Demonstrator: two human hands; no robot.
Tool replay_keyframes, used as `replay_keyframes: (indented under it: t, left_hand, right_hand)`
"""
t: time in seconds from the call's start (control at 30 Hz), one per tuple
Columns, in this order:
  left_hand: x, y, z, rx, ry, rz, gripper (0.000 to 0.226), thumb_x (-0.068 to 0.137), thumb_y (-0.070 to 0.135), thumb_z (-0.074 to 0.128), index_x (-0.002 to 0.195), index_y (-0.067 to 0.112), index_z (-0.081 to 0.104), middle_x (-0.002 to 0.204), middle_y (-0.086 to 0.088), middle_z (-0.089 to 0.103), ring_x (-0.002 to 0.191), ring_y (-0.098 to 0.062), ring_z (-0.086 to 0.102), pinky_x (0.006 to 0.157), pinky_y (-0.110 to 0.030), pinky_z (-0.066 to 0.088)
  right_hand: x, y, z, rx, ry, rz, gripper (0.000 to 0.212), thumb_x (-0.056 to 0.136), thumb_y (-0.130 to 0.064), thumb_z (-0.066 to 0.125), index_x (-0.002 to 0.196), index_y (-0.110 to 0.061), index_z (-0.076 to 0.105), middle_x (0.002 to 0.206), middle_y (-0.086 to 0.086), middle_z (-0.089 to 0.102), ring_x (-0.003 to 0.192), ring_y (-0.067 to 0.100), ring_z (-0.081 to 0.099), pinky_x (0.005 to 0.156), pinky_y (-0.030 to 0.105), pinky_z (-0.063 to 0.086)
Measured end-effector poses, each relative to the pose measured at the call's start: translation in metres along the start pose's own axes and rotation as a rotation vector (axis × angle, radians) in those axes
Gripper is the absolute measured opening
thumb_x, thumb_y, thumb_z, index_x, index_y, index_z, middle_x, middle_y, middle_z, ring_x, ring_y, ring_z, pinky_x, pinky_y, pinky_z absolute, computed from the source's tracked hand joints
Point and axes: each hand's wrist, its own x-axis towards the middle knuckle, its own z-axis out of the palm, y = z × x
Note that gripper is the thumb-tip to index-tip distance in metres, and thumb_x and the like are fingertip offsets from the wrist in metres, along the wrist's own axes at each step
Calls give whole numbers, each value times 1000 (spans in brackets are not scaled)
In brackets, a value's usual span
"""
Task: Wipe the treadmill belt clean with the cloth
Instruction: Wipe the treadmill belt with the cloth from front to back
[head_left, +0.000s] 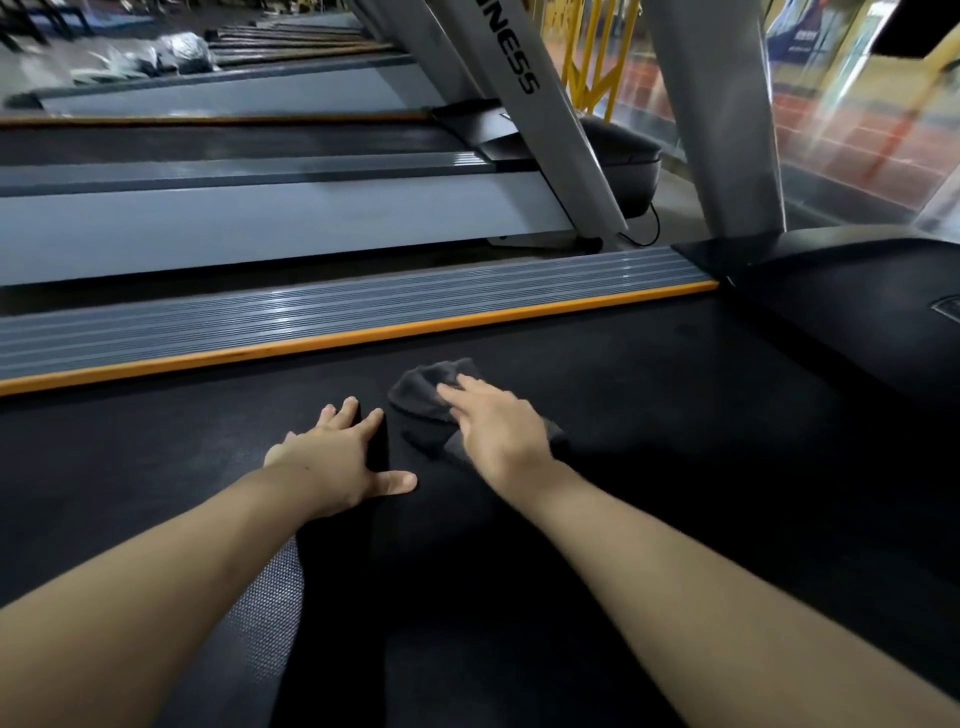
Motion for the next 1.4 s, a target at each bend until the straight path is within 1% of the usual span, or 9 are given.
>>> replay_keyframes:
  t: [0.23, 0.37, 0.47, 0.57, 0.67, 0.8, 1.07, 1.27, 1.4]
  left_hand:
    - [2, -1, 0, 9, 7, -9, 109, 77, 88, 48, 161, 40, -1, 169, 8, -13, 156, -20, -10, 123, -57, 15]
    - [4, 1, -2, 33, -24, -9, 108, 79, 87, 47, 161, 36, -4, 169, 5, -15, 156, -22, -12, 122, -58, 15]
    - [2, 2, -2, 66, -17, -10, 106, 81, 86, 43, 161, 34, -3, 170, 2, -14, 156, -23, -10, 122, -60, 12]
    - [-6, 5, 3, 150, 132, 36, 93, 84, 85, 40, 159, 37, 16, 170, 0, 5, 157, -25, 4, 121, -56, 14]
    - [-24, 14, 10, 118, 322, 128, 67, 88, 76, 47, 145, 40, 44, 152, 7, 40, 140, -21, 38, 110, -46, 34]
    - [-50, 21, 20, 110, 287, 174, 57, 92, 72, 45, 139, 40, 50, 135, 10, 48, 130, -17, 44, 102, -40, 36]
    - [-82, 23, 25, 112, -33, 102, 125, 61, 93, 58, 161, 38, 6, 170, 11, -1, 156, -14, 7, 124, -51, 14]
    - [-82, 30, 35, 93, -12, 71, 120, 71, 83, 63, 161, 35, -1, 169, 10, -11, 156, -13, -5, 122, -61, 4]
    - [-82, 26, 40, 92, -8, 59, 118, 72, 86, 58, 161, 37, -4, 169, 12, -14, 156, -11, -7, 121, -65, -2]
  right_hand:
    - [-12, 103, -65, -161, 178, 450, 39, 97, -22, 48, 134, -30, 59, 149, 1, 48, 130, 29, 50, 100, 38, 41]
    - [-18, 27, -18, -34, 284, 297, 39, 89, -23, 46, 118, -15, 71, 127, 17, 64, 111, 37, 63, 90, 37, 51]
    - [-24, -19, 9, 13, 77, 74, 45, 95, -18, 50, 138, -28, 56, 151, 4, 47, 140, 23, 42, 111, 30, 34]
    - [-23, 18, -21, -12, 11, 24, 41, 99, -29, 49, 139, -36, 54, 154, -5, 43, 142, 13, 37, 115, 27, 27]
    - [-25, 88, -64, -114, 61, 263, 45, 96, -26, 55, 141, -34, 52, 155, -2, 40, 140, 20, 41, 111, 29, 30]
    - [-37, 89, -72, -191, 156, 490, 47, 96, -24, 52, 142, -30, 49, 155, 5, 40, 135, 30, 44, 104, 40, 39]
    - [-60, 5, -26, 23, -90, -23, 47, 96, -29, 41, 142, -33, 51, 157, 1, 37, 145, 21, 33, 118, 32, 26]
    - [-66, 124, -91, -143, 128, 493, 50, 95, -25, 51, 144, -32, 47, 158, 1, 35, 142, 25, 38, 113, 41, 32]
    - [-63, 76, -65, -109, 140, 502, 44, 100, -26, 45, 144, -25, 46, 155, 6, 38, 141, 24, 37, 111, 35, 32]
